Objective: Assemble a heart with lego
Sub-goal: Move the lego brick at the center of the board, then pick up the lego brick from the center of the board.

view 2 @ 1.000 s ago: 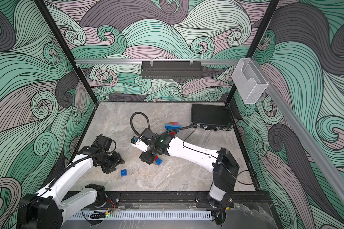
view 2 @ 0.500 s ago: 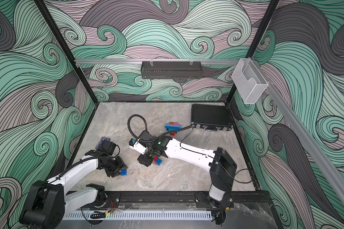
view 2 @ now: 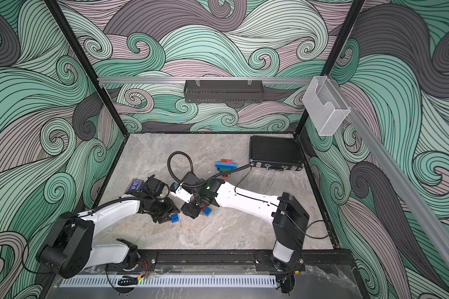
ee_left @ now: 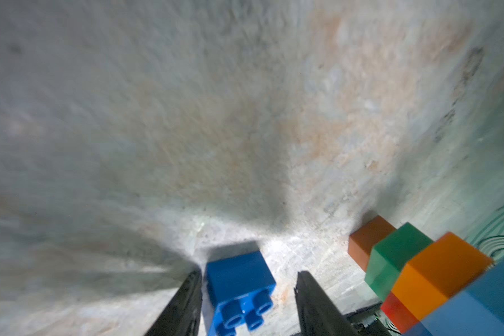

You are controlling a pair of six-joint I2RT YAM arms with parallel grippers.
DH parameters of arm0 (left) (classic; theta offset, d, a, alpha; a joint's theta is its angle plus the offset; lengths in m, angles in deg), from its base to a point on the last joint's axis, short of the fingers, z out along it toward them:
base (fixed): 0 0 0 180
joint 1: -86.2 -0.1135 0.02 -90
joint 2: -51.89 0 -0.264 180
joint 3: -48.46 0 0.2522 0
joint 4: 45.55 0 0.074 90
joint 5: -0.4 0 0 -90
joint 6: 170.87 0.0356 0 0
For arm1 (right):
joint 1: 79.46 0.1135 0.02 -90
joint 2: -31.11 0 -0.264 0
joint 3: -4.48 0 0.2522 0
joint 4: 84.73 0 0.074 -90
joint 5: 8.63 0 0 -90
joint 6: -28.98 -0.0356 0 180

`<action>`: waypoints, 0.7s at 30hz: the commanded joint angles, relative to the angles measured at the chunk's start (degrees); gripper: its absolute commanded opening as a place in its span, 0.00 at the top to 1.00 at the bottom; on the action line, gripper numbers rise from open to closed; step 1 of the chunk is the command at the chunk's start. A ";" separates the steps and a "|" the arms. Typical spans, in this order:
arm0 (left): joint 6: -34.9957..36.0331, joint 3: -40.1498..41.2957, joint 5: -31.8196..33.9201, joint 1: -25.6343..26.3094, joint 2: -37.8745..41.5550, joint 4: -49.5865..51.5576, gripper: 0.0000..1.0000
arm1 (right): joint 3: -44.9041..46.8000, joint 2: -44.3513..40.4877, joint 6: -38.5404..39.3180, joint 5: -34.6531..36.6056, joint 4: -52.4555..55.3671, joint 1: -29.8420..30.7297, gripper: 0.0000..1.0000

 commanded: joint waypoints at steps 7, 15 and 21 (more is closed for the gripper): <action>5.05 -4.90 6.93 -8.45 10.32 14.14 0.44 | -0.63 -0.04 1.07 0.00 0.18 3.43 0.45; 5.23 -5.94 10.90 -16.86 18.15 16.00 0.44 | -4.12 5.54 8.69 1.59 0.39 6.48 0.46; 7.38 -7.32 10.67 -24.93 19.28 17.72 0.43 | -7.85 11.32 13.85 2.42 0.14 6.69 0.46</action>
